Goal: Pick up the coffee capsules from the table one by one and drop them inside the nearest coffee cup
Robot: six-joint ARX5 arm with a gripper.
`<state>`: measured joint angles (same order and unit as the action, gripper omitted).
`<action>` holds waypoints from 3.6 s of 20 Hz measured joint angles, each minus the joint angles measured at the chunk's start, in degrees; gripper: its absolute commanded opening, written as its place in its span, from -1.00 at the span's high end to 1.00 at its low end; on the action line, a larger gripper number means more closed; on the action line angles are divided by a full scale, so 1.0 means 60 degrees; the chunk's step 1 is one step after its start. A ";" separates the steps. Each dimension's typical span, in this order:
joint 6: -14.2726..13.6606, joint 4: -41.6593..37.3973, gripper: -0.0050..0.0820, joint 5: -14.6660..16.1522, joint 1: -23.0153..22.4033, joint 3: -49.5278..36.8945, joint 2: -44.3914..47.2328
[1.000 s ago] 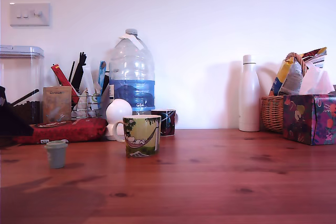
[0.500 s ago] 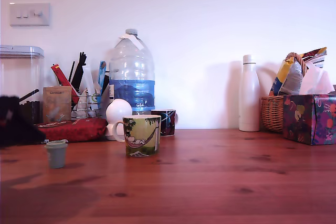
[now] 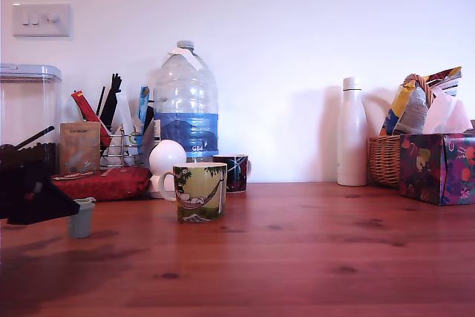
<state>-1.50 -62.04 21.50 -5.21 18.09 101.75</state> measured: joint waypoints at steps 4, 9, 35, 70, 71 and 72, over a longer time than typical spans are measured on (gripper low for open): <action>0.0000 -0.0029 -0.71 0.0025 -0.0051 0.0419 0.0484; 0.0000 -0.0015 -0.71 0.0058 -0.0375 0.1027 0.1213; -0.0025 0.0255 0.52 0.0492 -0.0634 0.1592 0.1453; -0.0699 1.0131 0.51 0.0579 -0.2386 0.7559 -0.0787; -0.0707 1.0455 0.51 0.0579 -0.2386 0.7934 -0.0503; -0.0714 1.0775 0.51 0.0579 -0.2386 0.8320 -0.0222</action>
<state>-5.78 2.61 24.97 -19.53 68.01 100.42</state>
